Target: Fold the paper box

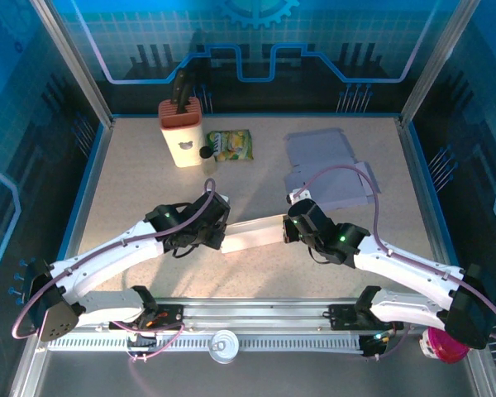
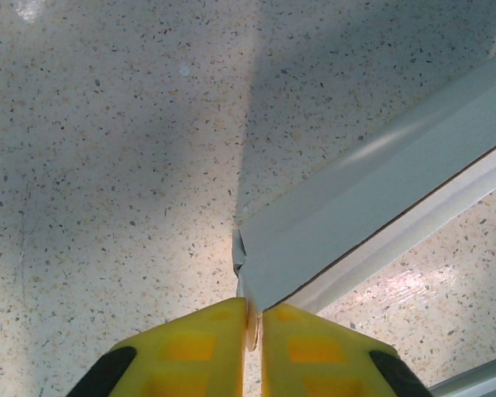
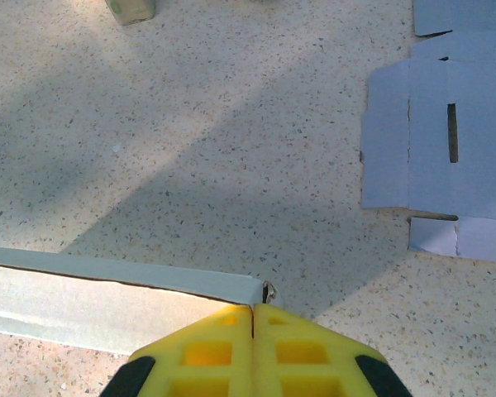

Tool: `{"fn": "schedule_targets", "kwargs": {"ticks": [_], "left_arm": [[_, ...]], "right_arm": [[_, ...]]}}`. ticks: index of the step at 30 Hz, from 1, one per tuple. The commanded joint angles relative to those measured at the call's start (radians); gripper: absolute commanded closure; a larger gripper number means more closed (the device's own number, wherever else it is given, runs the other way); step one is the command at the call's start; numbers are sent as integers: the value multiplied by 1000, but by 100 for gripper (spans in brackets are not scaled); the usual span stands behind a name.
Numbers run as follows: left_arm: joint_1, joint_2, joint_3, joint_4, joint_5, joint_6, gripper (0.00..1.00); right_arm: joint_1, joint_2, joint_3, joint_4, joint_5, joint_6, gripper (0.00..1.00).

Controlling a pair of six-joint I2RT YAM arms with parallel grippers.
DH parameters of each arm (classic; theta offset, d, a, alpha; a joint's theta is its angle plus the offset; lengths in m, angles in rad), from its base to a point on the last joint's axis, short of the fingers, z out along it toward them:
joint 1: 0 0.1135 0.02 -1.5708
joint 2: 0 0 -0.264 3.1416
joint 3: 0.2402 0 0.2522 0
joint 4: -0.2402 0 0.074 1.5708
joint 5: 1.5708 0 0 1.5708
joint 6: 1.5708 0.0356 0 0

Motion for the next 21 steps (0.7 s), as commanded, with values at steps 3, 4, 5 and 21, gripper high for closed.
{"fn": "schedule_targets", "kwargs": {"ticks": [3, 4, 5, 21], "left_arm": [[5, 4, -9, 6, -9, -19, 93], [5, 5, -7, 7, -7, -26, 94], [5, 9, -5, 8, -1, -36, 95], [5, -19, -16, 81, 60, -281, 100]], "right_arm": [[13, -2, 12, -43, 6, 17, 100], [12, -1, 13, -44, 7, 16, 100], [12, -1, 13, -44, 6, 17, 100], [22, -2, 12, -42, 7, 33, 100]]}}
